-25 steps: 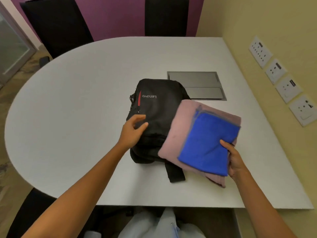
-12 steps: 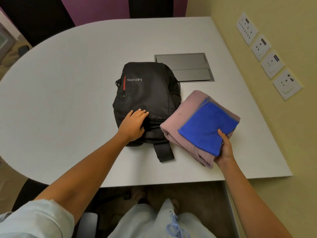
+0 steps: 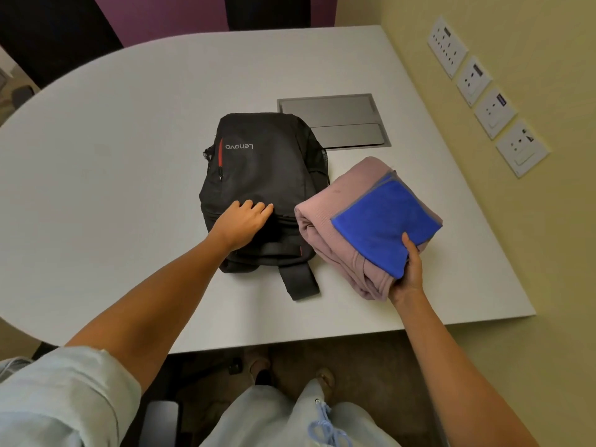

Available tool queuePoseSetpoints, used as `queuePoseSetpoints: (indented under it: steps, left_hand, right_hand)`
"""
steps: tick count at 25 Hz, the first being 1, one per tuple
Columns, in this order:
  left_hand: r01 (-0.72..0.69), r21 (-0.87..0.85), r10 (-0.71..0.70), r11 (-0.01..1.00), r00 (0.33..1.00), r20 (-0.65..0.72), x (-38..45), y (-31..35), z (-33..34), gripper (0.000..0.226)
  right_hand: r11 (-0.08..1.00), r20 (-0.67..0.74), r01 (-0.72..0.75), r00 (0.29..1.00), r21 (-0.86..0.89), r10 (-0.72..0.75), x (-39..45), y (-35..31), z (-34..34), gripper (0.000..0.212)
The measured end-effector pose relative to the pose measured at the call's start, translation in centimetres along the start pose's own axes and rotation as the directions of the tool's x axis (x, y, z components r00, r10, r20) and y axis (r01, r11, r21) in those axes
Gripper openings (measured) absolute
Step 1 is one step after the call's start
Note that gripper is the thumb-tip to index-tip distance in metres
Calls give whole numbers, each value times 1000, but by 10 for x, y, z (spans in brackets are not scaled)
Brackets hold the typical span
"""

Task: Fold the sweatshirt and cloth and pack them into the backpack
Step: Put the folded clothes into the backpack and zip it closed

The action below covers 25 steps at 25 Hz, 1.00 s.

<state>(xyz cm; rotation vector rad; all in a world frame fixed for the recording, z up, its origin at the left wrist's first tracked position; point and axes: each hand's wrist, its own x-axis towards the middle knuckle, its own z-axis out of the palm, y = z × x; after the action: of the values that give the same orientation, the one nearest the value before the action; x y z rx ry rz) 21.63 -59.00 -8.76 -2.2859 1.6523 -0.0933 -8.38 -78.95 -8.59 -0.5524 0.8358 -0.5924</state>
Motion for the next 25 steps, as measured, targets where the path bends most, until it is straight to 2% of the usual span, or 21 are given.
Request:
queuePoseSetpoints:
  steps: [3,5,8,10,12,15,17,20,23,25]
  left_hand:
    - [77,-292,-73,953,997,22,6,-15,-25,33]
    - [89,-502,-114,860,993,-20,9,-28,-45,27]
    - [137,-677,-263,724,961,-87,13,-43,-72,24]
    - [175,-757,-413,629,900,-135,19,-49,-87,25]
    - [205,-804,-545,558,821,-169,31,-54,-104,26]
    - [217,-859,-665,464,726,-176,48,-61,-132,25]
    - [214,-872,-698,440,693,-182,55,-63,-141,24]
    - [208,-881,-707,425,684,-179,57,-60,-142,23]
    - [174,-858,-650,484,728,-219,58,-55,-140,21]
    - [135,-836,-604,532,752,-263,56,-53,-143,20]
  right_hand:
    - [999,2,-50,999,18,50,-6,-2,-4,54]
    - [995,2,-84,996,47,84,-11,0,-6,45]
    - [990,30,-143,989,19,142,-20,8,-8,47]
    - [981,24,-182,983,-63,183,-27,16,-5,42]
    - [977,30,-192,980,-95,196,-32,23,3,45]
    - [973,99,-182,975,-140,197,-39,33,29,42]
    - [960,80,-244,963,-138,257,-43,41,53,41]
    - [947,-76,-292,956,-135,284,-35,58,89,54]
    - [963,-251,-258,940,-75,233,-22,68,126,76]
    - [979,-275,-205,941,-1,197,-8,73,152,79]
